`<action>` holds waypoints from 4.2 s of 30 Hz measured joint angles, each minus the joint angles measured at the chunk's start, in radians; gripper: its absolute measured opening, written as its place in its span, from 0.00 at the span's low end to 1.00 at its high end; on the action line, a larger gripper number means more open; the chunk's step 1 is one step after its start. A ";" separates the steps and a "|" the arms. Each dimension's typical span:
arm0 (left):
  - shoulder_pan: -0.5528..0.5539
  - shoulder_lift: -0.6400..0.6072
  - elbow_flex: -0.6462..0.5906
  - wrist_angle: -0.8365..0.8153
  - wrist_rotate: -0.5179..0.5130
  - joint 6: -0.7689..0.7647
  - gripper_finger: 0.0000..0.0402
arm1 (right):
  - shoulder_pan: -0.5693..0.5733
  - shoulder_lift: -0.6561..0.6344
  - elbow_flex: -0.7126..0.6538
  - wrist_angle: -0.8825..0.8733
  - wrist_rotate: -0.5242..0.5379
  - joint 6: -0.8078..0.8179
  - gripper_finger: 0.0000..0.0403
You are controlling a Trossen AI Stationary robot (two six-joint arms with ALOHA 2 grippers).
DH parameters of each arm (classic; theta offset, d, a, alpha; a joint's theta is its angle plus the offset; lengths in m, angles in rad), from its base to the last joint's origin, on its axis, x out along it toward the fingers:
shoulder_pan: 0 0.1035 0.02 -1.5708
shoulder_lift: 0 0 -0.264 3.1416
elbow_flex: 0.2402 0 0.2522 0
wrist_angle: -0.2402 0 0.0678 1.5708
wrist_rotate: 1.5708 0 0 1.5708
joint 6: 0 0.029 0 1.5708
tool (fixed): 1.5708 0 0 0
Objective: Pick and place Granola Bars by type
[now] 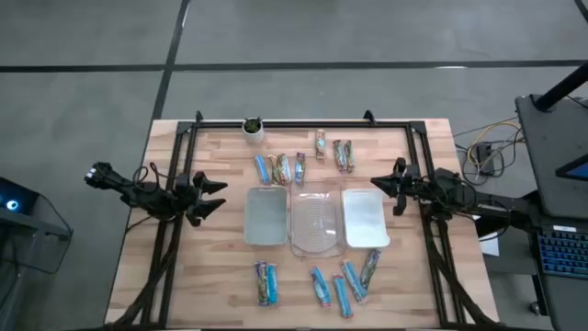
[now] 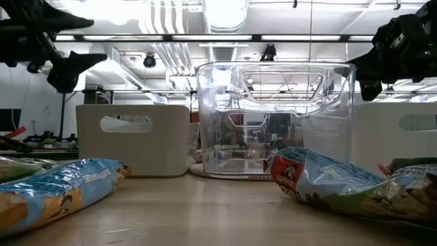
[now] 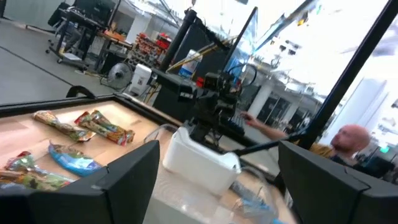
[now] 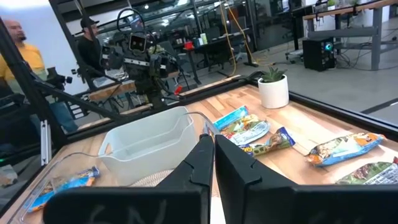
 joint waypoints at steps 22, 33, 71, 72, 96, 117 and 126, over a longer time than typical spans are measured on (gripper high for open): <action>0.000 0.000 0.000 0.028 -0.026 -0.269 0.76 | 0.000 0.000 0.000 -0.004 0.001 0.000 0.02; 0.000 0.000 0.001 0.050 -0.066 -0.253 0.52 | 0.000 0.000 0.000 0.012 0.002 0.111 0.02; 0.000 0.439 0.767 -0.175 -0.047 0.201 0.00 | 0.000 0.338 0.723 -0.245 0.076 0.208 0.02; 0.000 0.463 0.791 -0.194 -0.047 0.205 0.00 | 0.000 0.363 0.752 -0.263 0.076 0.199 0.02; 0.028 0.701 1.081 -0.413 -0.043 0.249 0.00 | -0.001 0.892 1.259 -0.633 0.069 0.083 0.02; 0.338 0.802 1.168 -0.510 0.370 0.250 0.00 | -0.037 1.041 1.369 -0.653 -0.078 -0.020 0.02; 0.566 0.882 1.165 -0.514 0.531 0.192 0.00 | -0.130 1.041 1.369 -0.654 -0.078 -0.018 0.02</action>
